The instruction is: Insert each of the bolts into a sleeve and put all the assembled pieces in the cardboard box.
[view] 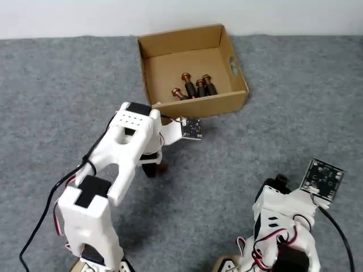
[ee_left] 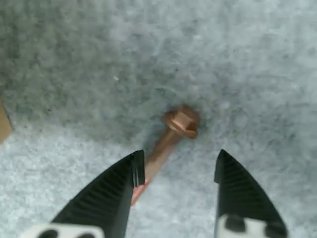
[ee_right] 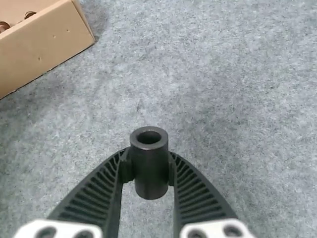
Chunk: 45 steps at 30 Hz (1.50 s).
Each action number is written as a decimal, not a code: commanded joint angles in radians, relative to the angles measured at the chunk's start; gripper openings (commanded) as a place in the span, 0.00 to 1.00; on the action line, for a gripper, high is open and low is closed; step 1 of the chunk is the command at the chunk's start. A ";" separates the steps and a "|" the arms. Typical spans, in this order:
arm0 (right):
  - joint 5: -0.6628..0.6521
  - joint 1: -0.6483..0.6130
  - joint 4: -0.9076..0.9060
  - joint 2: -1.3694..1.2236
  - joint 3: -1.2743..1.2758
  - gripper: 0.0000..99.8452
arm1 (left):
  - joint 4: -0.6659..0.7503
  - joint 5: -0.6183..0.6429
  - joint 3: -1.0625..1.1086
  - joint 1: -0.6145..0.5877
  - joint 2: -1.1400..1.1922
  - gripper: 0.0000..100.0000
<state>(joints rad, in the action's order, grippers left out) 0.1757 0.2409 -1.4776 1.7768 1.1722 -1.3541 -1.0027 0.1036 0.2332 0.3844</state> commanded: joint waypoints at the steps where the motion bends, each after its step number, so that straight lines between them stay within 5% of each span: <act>1: 0.002 0.008 0.021 -0.005 -0.006 0.01 | -0.014 -0.006 -0.073 0.005 0.018 0.21; 17: 0.002 0.008 0.021 -0.002 -0.006 0.01 | -0.025 -0.006 -0.101 0.021 0.153 0.07; 28: 0.002 0.005 0.021 0.002 -0.006 0.01 | -0.272 0.000 -0.159 0.035 0.126 0.01; 39: 0.002 0.002 0.013 0.039 -0.028 0.01 | -0.187 0.210 0.185 0.069 -0.471 0.01; 45: 0.002 -0.002 -0.013 0.038 -0.074 0.01 | -0.071 0.505 0.438 0.060 -0.856 0.01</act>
<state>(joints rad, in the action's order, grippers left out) 0.1757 0.2409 -1.4791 1.8090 1.1707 -1.4830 -0.6605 0.4703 0.2946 -0.2662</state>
